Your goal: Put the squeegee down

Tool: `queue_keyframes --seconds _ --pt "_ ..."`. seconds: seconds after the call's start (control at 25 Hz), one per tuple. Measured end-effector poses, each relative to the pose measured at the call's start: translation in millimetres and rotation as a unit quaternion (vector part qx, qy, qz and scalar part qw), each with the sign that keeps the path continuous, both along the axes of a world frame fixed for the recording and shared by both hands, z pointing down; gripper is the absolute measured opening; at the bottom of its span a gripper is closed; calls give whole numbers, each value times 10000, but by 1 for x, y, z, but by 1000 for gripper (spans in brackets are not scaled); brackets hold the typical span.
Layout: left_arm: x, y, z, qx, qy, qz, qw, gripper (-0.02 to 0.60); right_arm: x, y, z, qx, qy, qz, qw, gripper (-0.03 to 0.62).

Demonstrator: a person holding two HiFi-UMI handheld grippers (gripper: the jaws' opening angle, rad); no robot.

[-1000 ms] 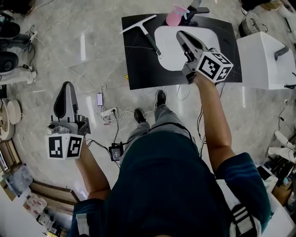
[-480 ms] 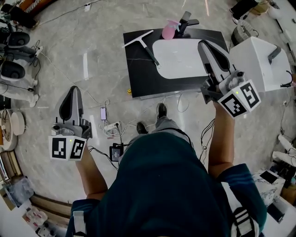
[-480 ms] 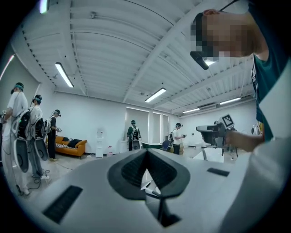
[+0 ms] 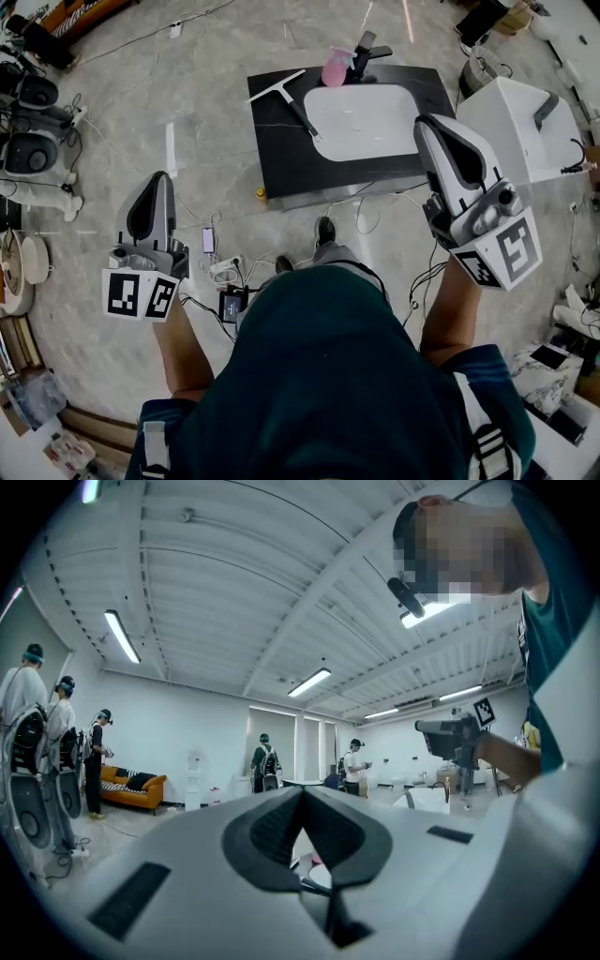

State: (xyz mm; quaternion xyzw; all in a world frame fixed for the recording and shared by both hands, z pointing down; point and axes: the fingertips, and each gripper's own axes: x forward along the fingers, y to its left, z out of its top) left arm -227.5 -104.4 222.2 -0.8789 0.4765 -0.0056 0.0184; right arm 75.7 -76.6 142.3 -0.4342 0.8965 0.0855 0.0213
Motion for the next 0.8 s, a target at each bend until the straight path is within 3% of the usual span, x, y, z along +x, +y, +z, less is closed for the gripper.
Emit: queue_keyframes --seconds 0.32,0.8 --pt "-4 11 4 44 37 118 9999 5 -5 19 -1 -5 -190 38 9998 2" --pt "-18 30 5 37 83 90 9999 5 -24 29 -12 47 -35 -12 10000 2"
